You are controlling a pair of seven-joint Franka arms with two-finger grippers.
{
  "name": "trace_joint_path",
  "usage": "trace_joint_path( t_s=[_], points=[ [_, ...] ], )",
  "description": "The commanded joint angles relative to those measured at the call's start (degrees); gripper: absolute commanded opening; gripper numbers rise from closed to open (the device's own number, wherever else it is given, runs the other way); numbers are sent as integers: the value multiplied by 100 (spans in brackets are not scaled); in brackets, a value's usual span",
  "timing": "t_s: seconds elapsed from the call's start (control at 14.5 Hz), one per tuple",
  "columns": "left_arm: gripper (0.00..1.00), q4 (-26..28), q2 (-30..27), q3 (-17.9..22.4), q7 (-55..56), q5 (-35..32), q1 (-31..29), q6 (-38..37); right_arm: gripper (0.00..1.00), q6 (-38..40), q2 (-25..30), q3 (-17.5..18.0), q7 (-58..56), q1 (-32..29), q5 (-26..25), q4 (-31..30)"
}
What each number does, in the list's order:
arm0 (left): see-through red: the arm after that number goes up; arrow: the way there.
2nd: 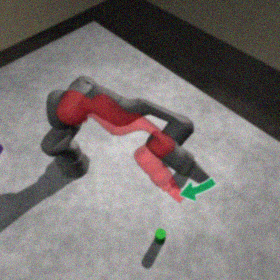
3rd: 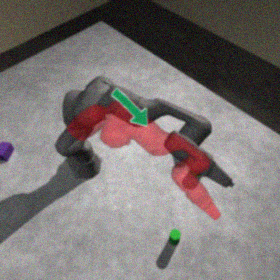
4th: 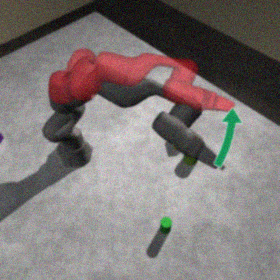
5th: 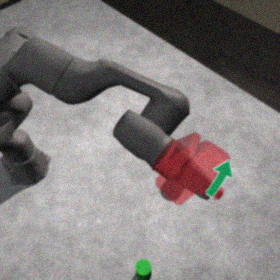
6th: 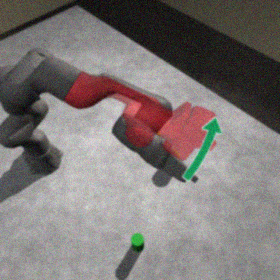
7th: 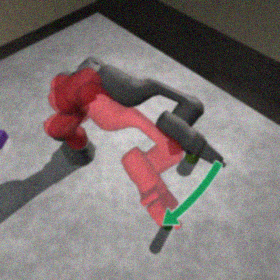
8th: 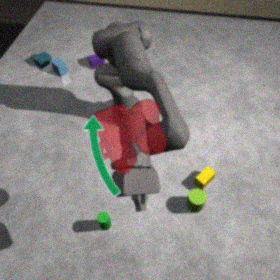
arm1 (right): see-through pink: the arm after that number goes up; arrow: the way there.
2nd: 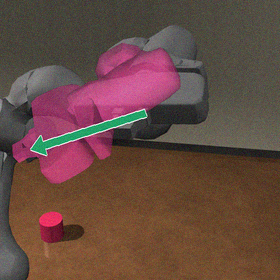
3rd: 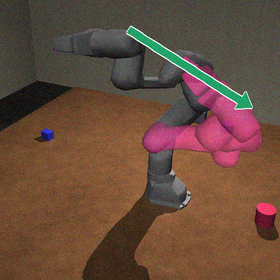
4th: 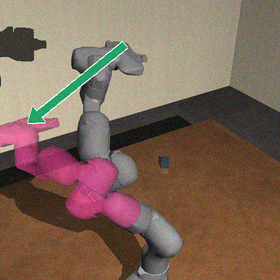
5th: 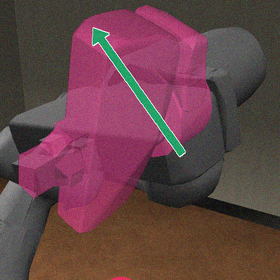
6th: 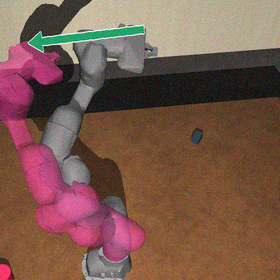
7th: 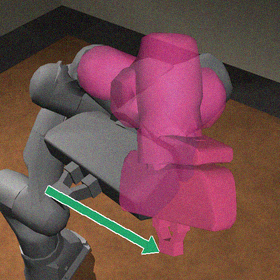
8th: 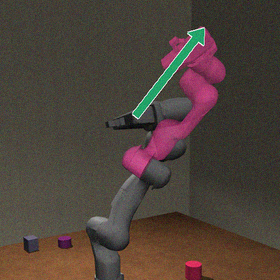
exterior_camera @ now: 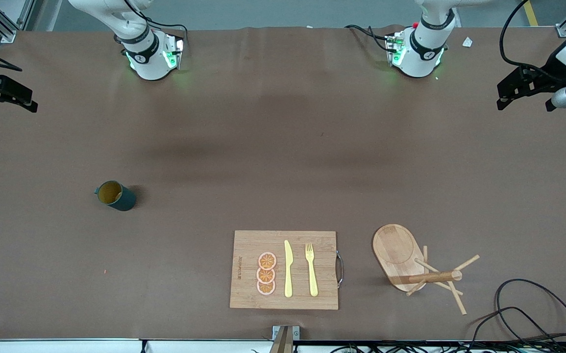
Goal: Transfer cup from left to right arm and place
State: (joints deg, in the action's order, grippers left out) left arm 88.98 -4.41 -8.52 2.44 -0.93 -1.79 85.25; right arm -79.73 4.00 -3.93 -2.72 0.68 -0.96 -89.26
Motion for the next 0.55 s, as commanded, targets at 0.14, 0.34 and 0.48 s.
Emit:
trace_joint_path(
  t_s=[0.14, 0.34, 0.48],
  points=[
    [100, -171, 19, 26, -94, -4, -32, -97, 100, 142, 356, 94, -10, -314, 17, -188],
    [100, -303, 54, 79, -112, -4, -128, -97, 100, 89, 330, 94, -10, -297, 25, -197],
    [100, -311, 71, 70, -103, -3, -155, -97, 100, 80, 321, 94, -10, -279, 104, -197]
  ],
)
